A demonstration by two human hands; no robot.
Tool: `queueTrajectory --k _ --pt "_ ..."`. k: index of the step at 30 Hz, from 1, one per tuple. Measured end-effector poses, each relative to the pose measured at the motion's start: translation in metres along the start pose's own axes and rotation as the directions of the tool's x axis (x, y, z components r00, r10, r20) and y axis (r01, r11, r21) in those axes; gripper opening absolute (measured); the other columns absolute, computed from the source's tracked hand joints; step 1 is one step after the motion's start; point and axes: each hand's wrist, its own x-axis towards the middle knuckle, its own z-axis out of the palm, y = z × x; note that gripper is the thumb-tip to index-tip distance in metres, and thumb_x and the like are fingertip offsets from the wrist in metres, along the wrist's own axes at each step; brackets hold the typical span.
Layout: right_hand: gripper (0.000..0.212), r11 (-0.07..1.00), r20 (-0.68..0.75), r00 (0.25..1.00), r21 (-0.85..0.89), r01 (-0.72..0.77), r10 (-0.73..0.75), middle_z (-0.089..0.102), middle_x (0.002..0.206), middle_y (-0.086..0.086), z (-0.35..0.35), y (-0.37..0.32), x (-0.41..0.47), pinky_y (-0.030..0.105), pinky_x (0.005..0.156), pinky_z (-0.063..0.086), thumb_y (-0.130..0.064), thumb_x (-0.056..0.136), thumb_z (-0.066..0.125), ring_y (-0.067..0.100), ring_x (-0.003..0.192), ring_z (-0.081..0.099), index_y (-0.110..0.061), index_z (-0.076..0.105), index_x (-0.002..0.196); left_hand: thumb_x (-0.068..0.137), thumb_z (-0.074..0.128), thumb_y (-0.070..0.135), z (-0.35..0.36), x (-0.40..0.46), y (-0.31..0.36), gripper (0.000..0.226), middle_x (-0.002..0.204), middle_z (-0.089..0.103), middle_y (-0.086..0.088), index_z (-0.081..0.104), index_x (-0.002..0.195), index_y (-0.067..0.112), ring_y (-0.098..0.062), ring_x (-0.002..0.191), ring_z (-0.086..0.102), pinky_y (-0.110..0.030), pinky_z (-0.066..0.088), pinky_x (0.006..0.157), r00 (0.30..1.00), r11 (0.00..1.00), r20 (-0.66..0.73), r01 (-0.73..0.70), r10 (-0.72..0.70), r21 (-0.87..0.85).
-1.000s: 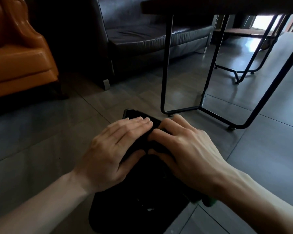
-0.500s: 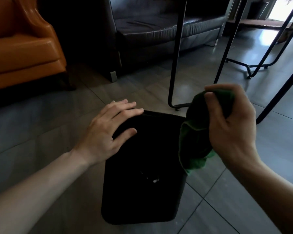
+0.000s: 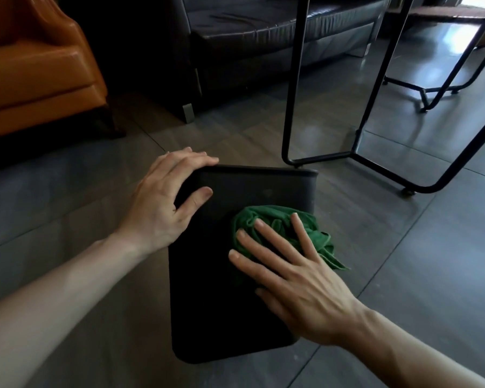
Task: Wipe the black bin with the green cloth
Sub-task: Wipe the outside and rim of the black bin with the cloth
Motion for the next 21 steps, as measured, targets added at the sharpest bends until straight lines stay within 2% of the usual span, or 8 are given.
queueTrajectory --k 2,5,7,10,12,15,19,21 --pt "0.081 0.998 0.0 1.0 -0.051 0.02 -0.02 0.011 0.177 0.001 0.002 0.01 0.0 0.061 0.129 0.008 -0.026 0.096 0.053 0.03 0.164 0.002 -0.032 0.014 0.167 0.098 0.06 0.034 0.001 0.001 0.001 0.043 0.145 0.057 0.005 0.059 0.14 0.025 -0.017 0.146 0.043 -0.038 0.031 0.123 1.0 1.0 0.005 0.002 -0.002 -0.012" --pt "0.071 0.999 -0.05 0.999 -0.034 0.013 -0.015 0.014 0.176 0.007 0.01 0.01 -0.003 0.057 0.131 0.013 -0.022 0.1 0.049 0.034 0.163 0.006 -0.031 0.023 0.165 0.098 0.06 0.034 0.003 0.005 0.006 0.044 0.145 0.057 0.003 0.059 0.14 0.025 -0.019 0.147 0.042 -0.047 0.031 0.124 1.0 0.999 0.015 0.016 -0.015 -0.029" --pt "0.06 0.991 -0.039 0.992 -0.069 0.117 -0.119 0.02 0.175 0.007 0.022 -0.003 -0.013 0.056 0.131 0.014 -0.021 0.106 0.043 0.035 0.162 0.01 -0.028 0.028 0.164 0.097 0.06 0.033 0.002 0.006 0.007 0.043 0.144 0.058 0.001 0.06 0.14 0.023 -0.021 0.147 0.043 -0.05 0.031 0.123 1.0 0.999 0.017 0.017 -0.016 -0.03" --pt "0.05 0.911 0.06 0.933 -0.204 0.36 -0.355 0.025 0.174 0.002 0.046 -0.026 -0.035 0.055 0.131 0.009 -0.02 0.114 0.03 0.033 0.162 0.013 -0.028 0.028 0.164 0.097 0.06 0.033 -0.001 0.003 0.004 0.042 0.145 0.057 0.003 0.059 0.139 0.024 -0.019 0.147 0.041 -0.051 0.03 0.124 1.0 0.999 0.027 0.015 -0.014 -0.035" --pt "0.051 0.873 0.102 0.914 -0.273 0.404 -0.392 0.023 0.174 0.0 0.048 -0.028 -0.04 0.061 0.13 0.008 -0.022 0.115 0.03 0.034 0.162 0.011 -0.031 0.023 0.165 0.098 0.06 0.033 -0.002 0.0 0.004 0.042 0.146 0.057 0.004 0.059 0.139 0.025 -0.018 0.149 0.04 -0.049 0.028 0.125 0.999 0.999 0.042 -0.003 0.004 -0.035" --pt "0.073 0.934 0.045 0.967 -0.252 0.253 -0.25 0.017 0.176 0.001 0.035 -0.009 -0.028 0.07 0.123 0.022 -0.03 0.101 0.056 0.04 0.161 0.01 -0.038 0.021 0.165 0.098 0.061 0.031 -0.002 0.0 0.004 0.042 0.145 0.058 0.003 0.059 0.139 0.023 -0.019 0.148 0.041 -0.049 0.027 0.125 0.999 0.999 0.04 -0.008 0.01 -0.043" --pt "0.054 0.98 -0.159 0.987 -0.2 0.003 -0.035 0.031 0.171 0.006 0.014 0.014 -0.014 0.056 0.12 0.035 -0.028 0.109 0.047 0.041 0.156 0.03 -0.039 0.034 0.161 0.097 0.062 0.03 -0.004 -0.003 0.002 0.042 0.145 0.058 0.004 0.059 0.139 0.023 -0.015 0.148 0.041 -0.051 0.029 0.124 1.0 0.998 0.013 0.007 -0.007 -0.063" --pt "0.054 0.972 -0.246 0.955 -0.121 -0.202 0.168 0.039 0.167 0.008 0.004 0.023 -0.005 0.054 0.108 0.046 -0.025 0.105 0.052 0.043 0.146 0.042 -0.038 0.043 0.157 0.098 0.062 0.031 -0.002 -0.005 0.001 0.043 0.145 0.057 0.005 0.059 0.14 0.024 -0.015 0.147 0.04 -0.052 0.03 0.124 1.0 0.998 0.005 0.016 -0.016 -0.063"
